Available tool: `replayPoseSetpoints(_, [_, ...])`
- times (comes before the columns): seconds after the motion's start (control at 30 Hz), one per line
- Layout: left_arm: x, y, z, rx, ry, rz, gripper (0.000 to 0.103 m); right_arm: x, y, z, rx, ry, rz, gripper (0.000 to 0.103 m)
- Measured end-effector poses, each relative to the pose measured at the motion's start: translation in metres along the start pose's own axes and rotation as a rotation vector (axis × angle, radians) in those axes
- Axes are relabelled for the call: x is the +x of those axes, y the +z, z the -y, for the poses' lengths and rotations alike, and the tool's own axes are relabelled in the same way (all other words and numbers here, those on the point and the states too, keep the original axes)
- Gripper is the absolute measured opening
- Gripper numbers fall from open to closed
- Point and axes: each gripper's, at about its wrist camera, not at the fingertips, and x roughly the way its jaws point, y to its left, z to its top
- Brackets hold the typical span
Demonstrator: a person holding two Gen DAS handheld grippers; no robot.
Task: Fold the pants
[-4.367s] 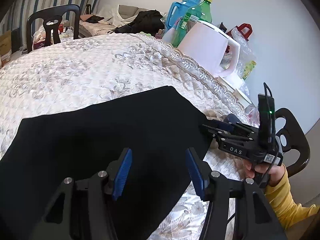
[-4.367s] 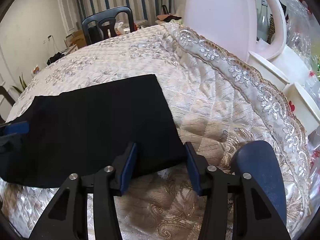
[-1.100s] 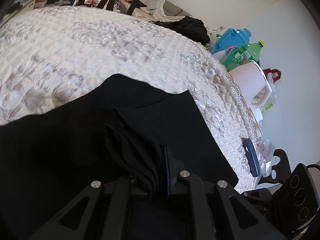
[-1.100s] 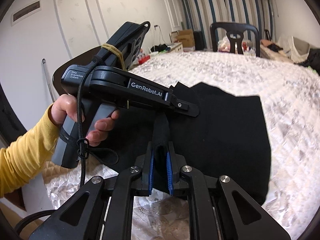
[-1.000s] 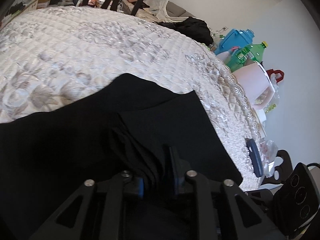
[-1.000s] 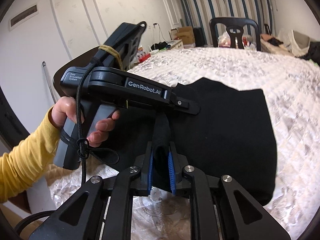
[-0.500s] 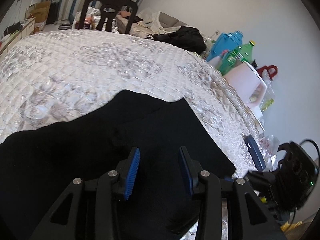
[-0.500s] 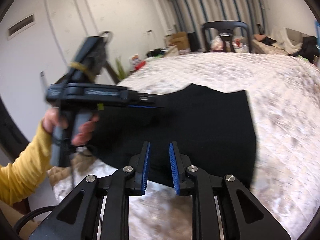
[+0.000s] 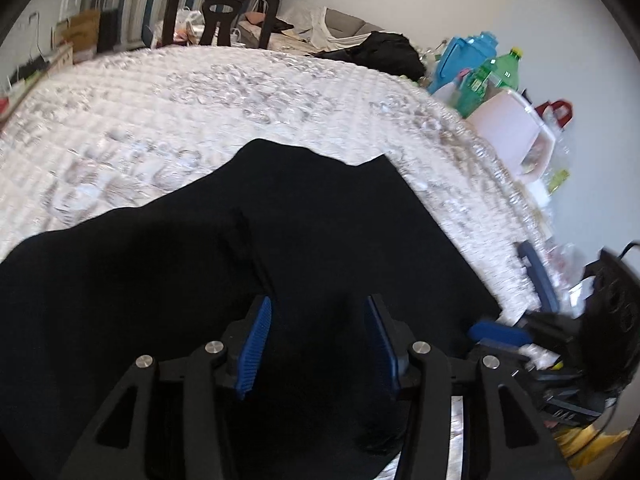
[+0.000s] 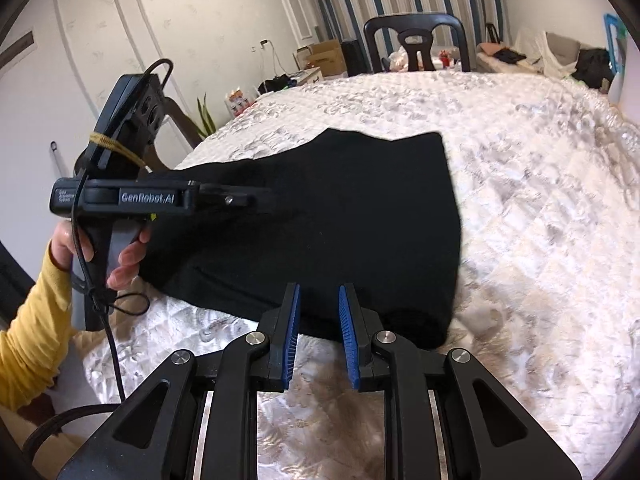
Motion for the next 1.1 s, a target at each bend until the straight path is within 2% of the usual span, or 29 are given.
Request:
replayPoseSetpoints(0.13, [0.000, -0.006, 0.008, 0.054, 0.091, 0.014, 0.052, 0.001, 0.001, 0.000, -0.018, -0.047, 0.023, 0.025])
replayPoseSetpoints(0.2, [0.000, -0.007, 0.013, 0.080, 0.130, 0.023, 0.052, 0.003, 0.000, -0.002, -0.036, -0.091, 0.016, 0.025])
replayPoseSetpoints(0.3, [0.001, -0.009, 0.017, 0.106, 0.168, 0.029, 0.053, 0.005, -0.004, -0.004, -0.052, -0.106, -0.001, 0.025])
replayPoseSetpoints(0.53, [0.000, -0.012, 0.019, 0.133, 0.211, 0.040, 0.053, -0.009, -0.014, -0.010, -0.086, -0.123, -0.023, 0.025])
replayPoseSetpoints(0.7, [-0.002, -0.012, 0.020, 0.146, 0.242, 0.045, 0.054, -0.029, -0.006, -0.012, -0.129, -0.179, 0.065, 0.025])
replayPoseSetpoints(0.8, [-0.003, -0.012, 0.022, 0.163, 0.271, 0.056, 0.055, -0.029, 0.004, -0.001, -0.088, -0.208, 0.089, 0.025])
replayPoseSetpoints(0.9, [-0.006, -0.008, 0.023, 0.170, 0.265, 0.064, 0.056, -0.018, 0.009, 0.011, -0.043, -0.214, 0.058, 0.025])
replayPoseSetpoints(0.93, [-0.007, -0.007, 0.023, 0.173, 0.266, 0.068, 0.056, -0.013, 0.010, 0.014, -0.035, -0.216, 0.036, 0.028])
replayPoseSetpoints(0.97, [-0.007, -0.005, 0.024, 0.178, 0.267, 0.074, 0.056, -0.007, 0.009, 0.018, -0.023, -0.226, 0.010, 0.036])
replayPoseSetpoints(1.03, [-0.007, -0.001, 0.027, 0.190, 0.271, 0.084, 0.056, 0.003, 0.005, 0.025, 0.011, -0.230, -0.026, 0.045])
replayPoseSetpoints(1.1, [-0.006, 0.002, 0.029, 0.199, 0.271, 0.087, 0.056, 0.005, 0.002, 0.030, 0.029, -0.221, -0.041, 0.045])
